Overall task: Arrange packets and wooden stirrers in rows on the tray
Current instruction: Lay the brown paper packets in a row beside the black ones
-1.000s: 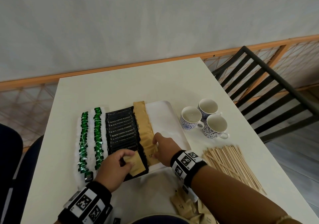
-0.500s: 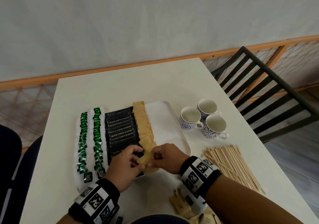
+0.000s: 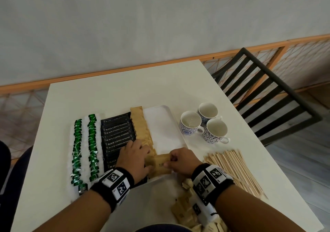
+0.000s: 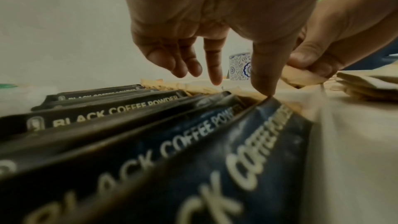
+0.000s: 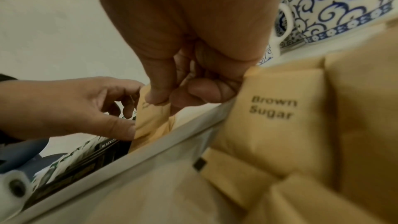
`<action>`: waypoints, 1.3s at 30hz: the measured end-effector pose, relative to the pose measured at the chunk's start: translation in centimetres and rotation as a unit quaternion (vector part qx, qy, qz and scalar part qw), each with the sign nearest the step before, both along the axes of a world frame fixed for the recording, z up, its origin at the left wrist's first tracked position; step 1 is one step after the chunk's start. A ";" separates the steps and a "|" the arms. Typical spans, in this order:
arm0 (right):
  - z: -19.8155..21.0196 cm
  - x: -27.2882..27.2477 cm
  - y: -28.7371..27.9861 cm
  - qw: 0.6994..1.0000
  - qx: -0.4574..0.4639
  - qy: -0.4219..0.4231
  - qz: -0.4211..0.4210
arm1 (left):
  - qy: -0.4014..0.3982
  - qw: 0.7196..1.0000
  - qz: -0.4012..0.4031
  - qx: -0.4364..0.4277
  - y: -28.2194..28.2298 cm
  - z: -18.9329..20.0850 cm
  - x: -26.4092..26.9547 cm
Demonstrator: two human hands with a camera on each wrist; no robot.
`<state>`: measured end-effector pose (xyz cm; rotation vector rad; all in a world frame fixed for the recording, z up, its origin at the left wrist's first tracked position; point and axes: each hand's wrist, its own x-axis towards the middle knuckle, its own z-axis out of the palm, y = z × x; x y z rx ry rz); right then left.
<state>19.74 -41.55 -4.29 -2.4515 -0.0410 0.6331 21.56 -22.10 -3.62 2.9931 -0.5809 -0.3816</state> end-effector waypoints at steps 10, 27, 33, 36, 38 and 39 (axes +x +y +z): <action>-0.6 0.6 1.4 1.000 -0.020 -0.003 0.020 | -0.002 1.000 0.001 0.009 0.2 -0.3 1.1; 0.4 1.5 3.9 0.986 -0.127 0.004 0.107 | -0.003 0.999 0.006 -0.036 0.9 -0.7 1.9; -0.5 1.3 4.6 0.995 -0.090 0.014 0.039 | -0.023 0.999 0.003 -0.030 1.0 -1.0 1.8; -0.4 1.0 4.4 0.998 -0.057 0.019 0.001 | -0.025 0.999 -0.008 -0.039 1.2 -0.9 1.1; 0.0 1.0 3.7 0.999 -0.030 0.009 -0.015 | -0.039 0.999 -0.014 -0.026 1.2 -0.9 0.7; 0.4 1.0 3.1 1.000 -0.017 -0.001 -0.020 | -0.049 0.998 -0.013 -0.025 1.1 -0.9 0.5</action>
